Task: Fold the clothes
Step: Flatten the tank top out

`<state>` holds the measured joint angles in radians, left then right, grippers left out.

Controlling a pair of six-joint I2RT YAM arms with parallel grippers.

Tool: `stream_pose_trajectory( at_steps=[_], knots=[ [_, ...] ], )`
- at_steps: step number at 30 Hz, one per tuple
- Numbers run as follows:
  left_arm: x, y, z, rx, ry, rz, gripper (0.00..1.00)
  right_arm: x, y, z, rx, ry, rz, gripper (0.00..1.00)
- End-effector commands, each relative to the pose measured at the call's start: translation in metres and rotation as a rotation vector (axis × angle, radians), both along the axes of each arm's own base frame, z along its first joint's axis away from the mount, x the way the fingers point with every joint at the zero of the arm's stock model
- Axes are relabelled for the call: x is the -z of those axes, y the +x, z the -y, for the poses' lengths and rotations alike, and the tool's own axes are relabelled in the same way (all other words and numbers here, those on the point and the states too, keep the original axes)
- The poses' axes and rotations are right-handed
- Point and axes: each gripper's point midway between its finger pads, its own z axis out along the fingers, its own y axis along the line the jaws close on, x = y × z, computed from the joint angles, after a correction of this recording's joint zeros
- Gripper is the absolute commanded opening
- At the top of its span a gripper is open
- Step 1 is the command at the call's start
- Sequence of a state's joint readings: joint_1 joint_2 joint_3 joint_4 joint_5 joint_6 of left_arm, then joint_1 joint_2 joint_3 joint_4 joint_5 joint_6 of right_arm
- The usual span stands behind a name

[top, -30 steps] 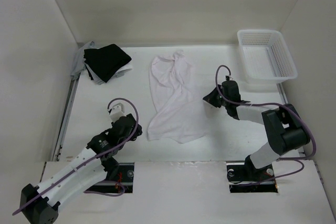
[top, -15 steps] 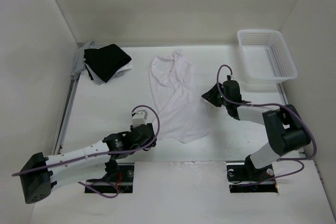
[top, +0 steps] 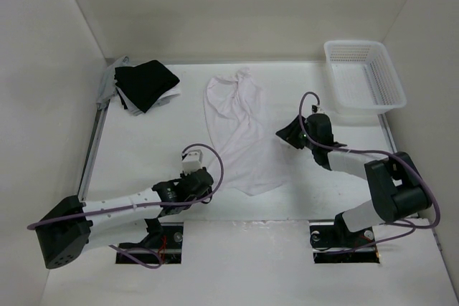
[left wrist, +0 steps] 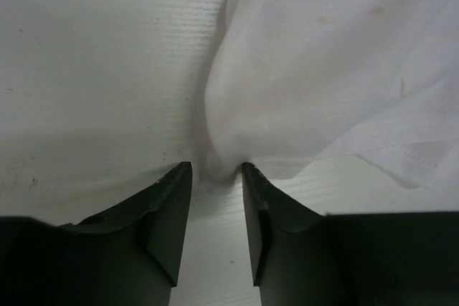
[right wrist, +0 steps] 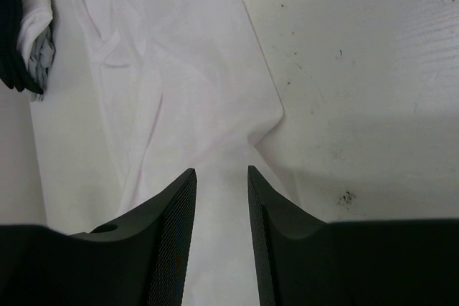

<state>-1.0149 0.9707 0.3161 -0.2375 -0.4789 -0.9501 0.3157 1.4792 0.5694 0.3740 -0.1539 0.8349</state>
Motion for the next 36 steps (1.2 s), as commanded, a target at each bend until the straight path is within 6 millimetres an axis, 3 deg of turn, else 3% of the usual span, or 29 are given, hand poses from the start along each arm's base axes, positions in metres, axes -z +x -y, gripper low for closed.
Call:
stream_pose_trajectory(
  at_steps=[1, 4, 8, 10, 16, 24, 26, 28, 31, 36],
  knots=[
    [-0.005, 0.008, 0.008, -0.005, -0.044, 0.03, 0.23, -0.019, 0.004, -0.004, -0.008, 0.02, 0.079, 0.4],
    [-0.026, 0.013, 0.012, -0.015, -0.095, 0.064, 0.04, -0.009, 0.006, -0.003, -0.005, 0.009, 0.047, 0.43],
    [-0.099, 0.023, 0.014, -0.011, -0.238, 0.201, 0.01, 0.004, 0.021, -0.004, 0.007, -0.01, 0.005, 0.46],
    [-0.116, 0.027, 0.002, -0.037, -0.259, 0.229, 0.01, 0.01, 0.029, -0.006, 0.008, -0.019, -0.013, 0.46],
    [-0.111, 0.026, -0.019, -0.073, -0.265, 0.194, 0.01, 0.024, 0.054, -0.015, 0.019, -0.03, -0.058, 0.46],
    [-0.112, 0.035, -0.044, -0.173, -0.297, 0.214, 0.03, 0.036, 0.064, -0.044, -0.031, -0.015, -0.104, 0.45],
    [-0.114, 0.039, -0.045, -0.176, -0.302, 0.218, 0.03, 0.033, 0.07, -0.049, -0.037, -0.01, -0.1, 0.42],
    [-0.117, 0.042, -0.045, -0.171, -0.309, 0.229, 0.03, 0.03, 0.077, -0.051, -0.032, -0.012, -0.101, 0.26],
    [-0.124, 0.047, -0.044, -0.172, -0.318, 0.25, 0.03, 0.01, 0.084, -0.051, -0.018, 0.001, -0.036, 0.02],
    [-0.146, 0.053, -0.045, -0.169, -0.34, 0.308, 0.03, -0.044, 0.067, -0.039, -0.007, 0.003, 0.102, 0.0]
  ],
)
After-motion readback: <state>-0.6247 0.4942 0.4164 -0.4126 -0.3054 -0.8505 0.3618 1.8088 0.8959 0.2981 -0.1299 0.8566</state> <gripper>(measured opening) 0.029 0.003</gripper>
